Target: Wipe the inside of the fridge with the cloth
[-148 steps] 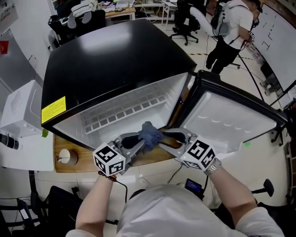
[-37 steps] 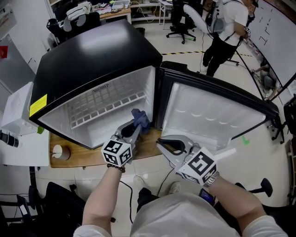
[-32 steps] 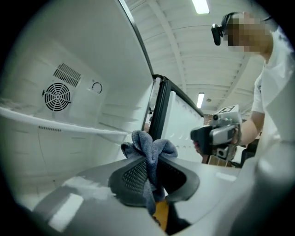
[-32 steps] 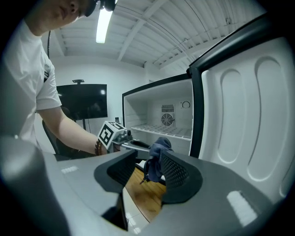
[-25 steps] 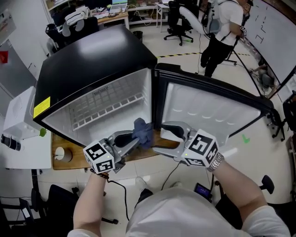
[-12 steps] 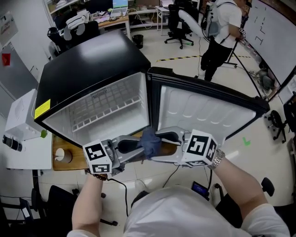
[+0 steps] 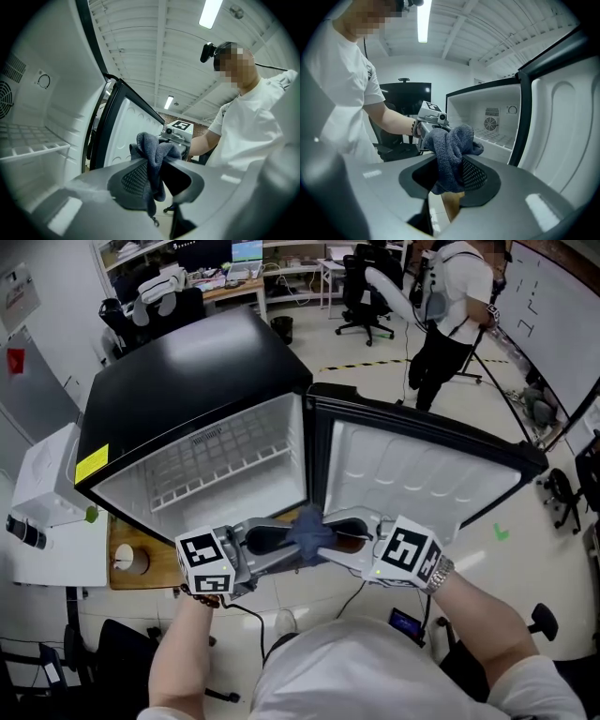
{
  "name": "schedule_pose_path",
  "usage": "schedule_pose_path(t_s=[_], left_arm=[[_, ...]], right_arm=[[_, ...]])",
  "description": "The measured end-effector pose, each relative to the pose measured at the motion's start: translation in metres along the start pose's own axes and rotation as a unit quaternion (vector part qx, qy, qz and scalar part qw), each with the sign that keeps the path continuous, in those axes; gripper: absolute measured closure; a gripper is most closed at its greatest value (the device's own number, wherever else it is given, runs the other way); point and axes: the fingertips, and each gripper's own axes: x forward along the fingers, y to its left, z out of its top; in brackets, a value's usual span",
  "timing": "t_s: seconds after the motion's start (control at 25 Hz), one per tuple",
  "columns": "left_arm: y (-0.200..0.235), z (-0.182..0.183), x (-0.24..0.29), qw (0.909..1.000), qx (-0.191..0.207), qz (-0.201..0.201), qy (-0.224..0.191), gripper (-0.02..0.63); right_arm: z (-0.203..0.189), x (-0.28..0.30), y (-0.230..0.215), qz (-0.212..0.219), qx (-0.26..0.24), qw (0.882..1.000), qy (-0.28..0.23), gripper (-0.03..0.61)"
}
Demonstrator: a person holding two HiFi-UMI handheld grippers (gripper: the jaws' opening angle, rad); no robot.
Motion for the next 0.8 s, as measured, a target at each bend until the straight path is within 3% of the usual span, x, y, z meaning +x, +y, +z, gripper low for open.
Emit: schedule_pose_path(t_s=[0.28,0.44,0.8], left_arm=[[0.032,-0.005,-0.005,0.9992,0.006,0.04,0.007,0.391],[0.065,-0.027,0.005,0.9942,-0.005,0.107,-0.005,0.385],[0.107,-0.071,0.069,0.9747,0.007,0.218,0.05,0.385]], right_arm=[[0.006,-0.024,-0.039,-0.136,0.021,0.99,-0.044,0.469],[0.025,-0.049,-0.059,-0.22,0.017,0.972,-0.077,0.471],[0.089,-0.082,-0.084,-0.342,-0.009,0.931,-0.128,0.472]])
